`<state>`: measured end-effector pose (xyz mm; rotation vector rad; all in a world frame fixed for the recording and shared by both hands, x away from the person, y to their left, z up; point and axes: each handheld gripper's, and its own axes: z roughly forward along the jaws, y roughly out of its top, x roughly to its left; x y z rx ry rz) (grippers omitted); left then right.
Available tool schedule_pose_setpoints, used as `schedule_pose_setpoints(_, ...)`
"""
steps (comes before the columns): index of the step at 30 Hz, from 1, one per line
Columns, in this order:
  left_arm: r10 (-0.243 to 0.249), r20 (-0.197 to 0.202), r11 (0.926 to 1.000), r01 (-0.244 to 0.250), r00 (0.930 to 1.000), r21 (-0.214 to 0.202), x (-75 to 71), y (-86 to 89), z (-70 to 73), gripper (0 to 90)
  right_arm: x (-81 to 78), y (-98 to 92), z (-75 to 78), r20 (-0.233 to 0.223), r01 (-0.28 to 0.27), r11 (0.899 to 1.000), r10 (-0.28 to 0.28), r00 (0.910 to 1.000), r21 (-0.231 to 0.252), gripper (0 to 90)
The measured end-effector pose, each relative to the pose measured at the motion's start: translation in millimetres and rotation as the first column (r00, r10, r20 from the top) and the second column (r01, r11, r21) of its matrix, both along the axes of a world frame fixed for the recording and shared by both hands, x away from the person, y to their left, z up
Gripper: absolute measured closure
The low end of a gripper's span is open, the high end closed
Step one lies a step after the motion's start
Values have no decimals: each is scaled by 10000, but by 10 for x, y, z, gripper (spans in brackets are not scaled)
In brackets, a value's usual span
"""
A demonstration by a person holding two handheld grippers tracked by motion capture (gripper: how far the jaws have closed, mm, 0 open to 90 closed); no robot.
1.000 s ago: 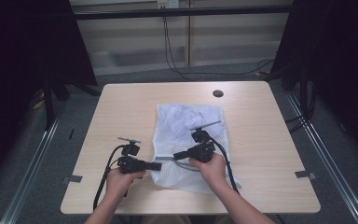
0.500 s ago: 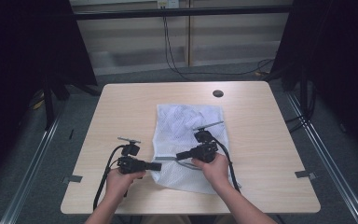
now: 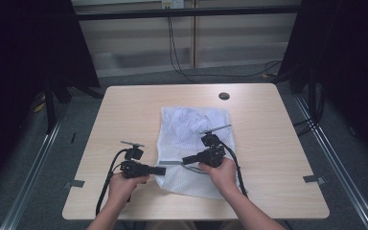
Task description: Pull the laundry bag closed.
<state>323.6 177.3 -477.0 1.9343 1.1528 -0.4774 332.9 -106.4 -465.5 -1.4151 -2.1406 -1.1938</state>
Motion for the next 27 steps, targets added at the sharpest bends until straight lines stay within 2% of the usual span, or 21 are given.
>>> schedule_pose_setpoints(8, 84, -121, 9999, -85, 9999, -60, -5, -11, 0, 889, -3, -12, -2, -11, -15, 10000, 15, 10000, 20, 870)
schedule_pose_setpoints(10, 16, -13, 10000, -16, 10000, 12, 3, 4, -2, 889, -3, -16, -3, -30, -12, 10000, 12, 10000, 24, 869)
schedule_pose_setpoints(14, 74, -170, 9999, -75, 9998, -97, -6, -11, 1, 889, -4, -29, -1, -51, 0, 10000, 0, 10000, 0, 869)
schedule_pose_setpoints(17, 19, -34, 10000, -19, 10000, 0, 2, 4, 0, 889, -7, -33, 2, -45, 19, 10000, -19, 10000, -47, 870)
schedule_pose_setpoints(27, 6, -8, 10000, -6, 10000, 10, 6, 8, -3, 889, -11, -67, -3, -34, 26, 10000, -26, 10000, 0, 869)
